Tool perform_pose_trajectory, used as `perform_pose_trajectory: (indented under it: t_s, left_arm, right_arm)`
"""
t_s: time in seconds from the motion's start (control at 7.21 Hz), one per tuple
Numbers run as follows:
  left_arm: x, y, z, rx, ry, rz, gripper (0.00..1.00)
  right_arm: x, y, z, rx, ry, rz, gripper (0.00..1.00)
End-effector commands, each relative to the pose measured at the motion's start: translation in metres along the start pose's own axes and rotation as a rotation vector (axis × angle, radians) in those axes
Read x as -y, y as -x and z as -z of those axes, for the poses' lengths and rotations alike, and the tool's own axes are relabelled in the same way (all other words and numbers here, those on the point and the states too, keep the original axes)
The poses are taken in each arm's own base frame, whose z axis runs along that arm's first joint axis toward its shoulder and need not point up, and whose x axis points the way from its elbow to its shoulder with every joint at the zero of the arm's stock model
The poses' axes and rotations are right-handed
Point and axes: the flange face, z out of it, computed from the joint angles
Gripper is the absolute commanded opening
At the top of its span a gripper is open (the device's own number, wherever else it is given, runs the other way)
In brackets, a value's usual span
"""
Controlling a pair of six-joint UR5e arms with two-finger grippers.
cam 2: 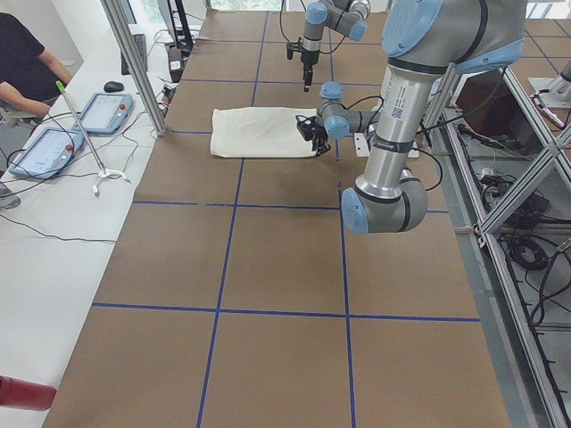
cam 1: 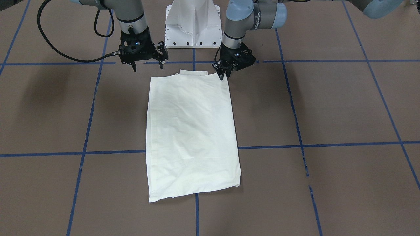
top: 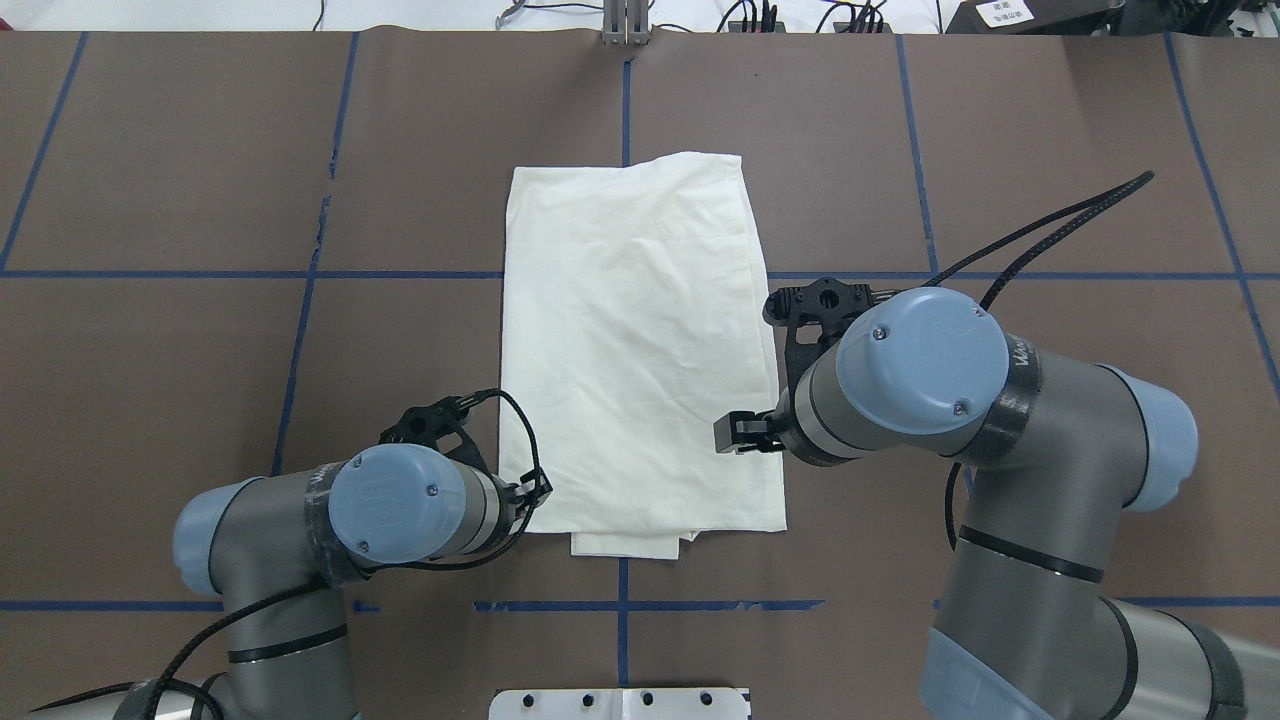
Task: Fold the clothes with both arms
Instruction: 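Grasp the near corners of the folded shirt with both grippers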
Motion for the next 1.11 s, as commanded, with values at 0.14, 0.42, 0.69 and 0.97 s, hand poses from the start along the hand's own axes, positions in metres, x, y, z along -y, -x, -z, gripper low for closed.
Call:
perform_pose_trajectory:
  t_s: [0.14, 0.42, 0.69, 0.97]
  left_arm:
    - [-0.007, 0.001, 0.0, 0.002, 0.008, -0.007, 0.3]
    - [-0.007, 0.0, 0.001, 0.001, 0.01, -0.007, 0.26]
    - [-0.001, 0.001, 0.003, 0.0, 0.003, -0.015, 0.0]
    - [-0.001, 0.0, 0.012, -0.01, 0.009, -0.065, 0.0]
  right_arm:
    - [0.0, -0.002, -0.003, -0.008, 0.003, -0.002, 1.0]
    - [0.0, -0.003, -0.004, -0.01, 0.002, -0.002, 1.0]
    - [-0.001, 0.0, -0.003, -0.006, 0.003, -0.001, 1.0]
    - [-0.004, 0.003, -0.006, -0.007, 0.007, -0.049, 1.0]
